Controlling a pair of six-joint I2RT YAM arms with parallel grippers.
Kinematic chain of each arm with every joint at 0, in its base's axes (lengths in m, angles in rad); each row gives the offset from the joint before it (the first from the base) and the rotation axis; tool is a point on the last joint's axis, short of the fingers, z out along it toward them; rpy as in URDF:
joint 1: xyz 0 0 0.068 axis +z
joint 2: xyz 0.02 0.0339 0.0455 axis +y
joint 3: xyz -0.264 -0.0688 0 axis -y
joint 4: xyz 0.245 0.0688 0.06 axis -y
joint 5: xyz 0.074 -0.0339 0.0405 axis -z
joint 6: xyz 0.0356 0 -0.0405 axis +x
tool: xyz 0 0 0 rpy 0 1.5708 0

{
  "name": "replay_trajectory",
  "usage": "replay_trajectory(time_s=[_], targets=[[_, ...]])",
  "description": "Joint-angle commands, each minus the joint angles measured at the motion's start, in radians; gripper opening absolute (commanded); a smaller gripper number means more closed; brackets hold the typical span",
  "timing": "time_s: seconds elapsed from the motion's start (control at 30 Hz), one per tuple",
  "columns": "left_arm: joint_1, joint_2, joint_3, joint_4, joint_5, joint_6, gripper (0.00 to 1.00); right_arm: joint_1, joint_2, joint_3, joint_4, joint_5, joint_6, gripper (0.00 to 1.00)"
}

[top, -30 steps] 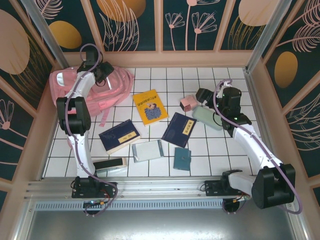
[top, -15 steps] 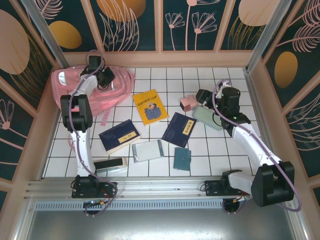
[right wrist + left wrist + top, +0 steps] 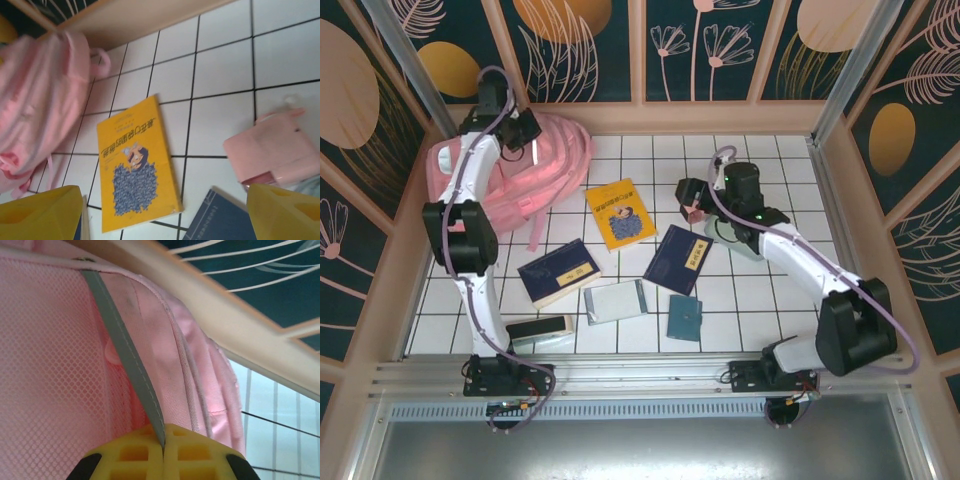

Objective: Pack the student bag
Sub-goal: Pick up the student bag from the top-left of the table, then pass the student bag.

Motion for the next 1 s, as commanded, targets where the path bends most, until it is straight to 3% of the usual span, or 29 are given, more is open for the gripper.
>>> replay_trajectory(time_s=[0.0, 0.23, 0.47, 0.63, 0.73, 0.87, 0.97], targets=[[-0.052, -0.156, 0.054, -0.002, 0.120, 0.089, 0.00, 0.039, 0.041, 0.066, 0.013, -0.036, -0.010, 0.85], [-0.187, -0.284, 0.001, 0.036, 0.287, 0.117, 0.00, 0.057, 0.056, 0.091, 0.038, -0.045, -0.009, 0.85], [-0.272, -0.340, -0.083, 0.054, 0.361, 0.163, 0.00, 0.113, -0.003, 0.086, 0.039, -0.057, -0.084, 0.82], [-0.335, -0.361, -0.148, 0.048, 0.315, 0.238, 0.00, 0.248, -0.067, -0.003, 0.132, -0.071, -0.126, 0.80], [-0.347, -0.369, -0.203, 0.073, 0.313, 0.252, 0.00, 0.362, -0.030, -0.019, 0.192, -0.030, -0.148, 0.80], [-0.347, -0.368, -0.257, 0.062, 0.209, 0.264, 0.00, 0.468, 0.081, 0.042, 0.146, -0.011, -0.227, 0.81], [-0.347, -0.412, -0.327, 0.080, 0.081, 0.263, 0.00, 0.517, 0.043, 0.014, 0.104, -0.012, -0.284, 0.88]])
